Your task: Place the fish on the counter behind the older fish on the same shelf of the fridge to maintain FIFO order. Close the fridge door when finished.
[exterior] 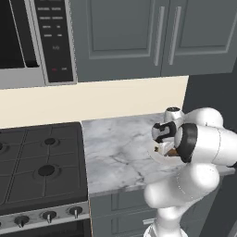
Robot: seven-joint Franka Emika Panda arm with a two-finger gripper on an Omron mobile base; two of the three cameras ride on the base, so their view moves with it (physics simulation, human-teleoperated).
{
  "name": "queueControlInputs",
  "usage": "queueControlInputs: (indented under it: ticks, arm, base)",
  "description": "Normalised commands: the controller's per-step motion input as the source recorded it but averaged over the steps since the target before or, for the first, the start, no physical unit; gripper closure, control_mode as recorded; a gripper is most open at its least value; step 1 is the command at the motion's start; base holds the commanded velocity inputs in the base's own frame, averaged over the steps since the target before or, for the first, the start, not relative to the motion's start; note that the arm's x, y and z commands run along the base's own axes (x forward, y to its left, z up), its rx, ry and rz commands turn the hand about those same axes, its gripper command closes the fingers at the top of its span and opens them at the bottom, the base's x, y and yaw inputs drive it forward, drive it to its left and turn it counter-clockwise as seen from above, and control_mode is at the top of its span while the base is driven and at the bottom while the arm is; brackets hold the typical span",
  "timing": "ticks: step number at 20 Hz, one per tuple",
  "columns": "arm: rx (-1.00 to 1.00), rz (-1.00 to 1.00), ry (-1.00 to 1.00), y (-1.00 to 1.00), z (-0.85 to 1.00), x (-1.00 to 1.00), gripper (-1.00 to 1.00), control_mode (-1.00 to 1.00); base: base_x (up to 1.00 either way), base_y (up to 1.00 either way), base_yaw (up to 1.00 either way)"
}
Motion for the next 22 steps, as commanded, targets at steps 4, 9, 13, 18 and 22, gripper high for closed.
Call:
queueControlInputs:
  ticks: [4,9,13,18,22]
  arm:
    - [0.0,0.08,0.1,0.0,-0.39,0.2,-1.0,-1.0]
    - [0.0,0.07,0.05,0.0,-0.5,0.06,1.0,-1.0]
    - [0.0,0.01,0.0,0.0,-0.06,-0.05,1.0,-1.0]
    - [0.02,0.0,-0.07,0.0,0.1,-0.3,1.0,-1.0]
    - [0.0,0.0,-0.09,0.0,0.44,-0.58,1.0,-1.0]
  base:
    - [0.0,0.0,0.0]
    - [0.0,0.0,0.0]
    - [0.0,0.0,0.0]
    - [0.0,0.0,0.0]
    - [0.0,0.0,0.0]
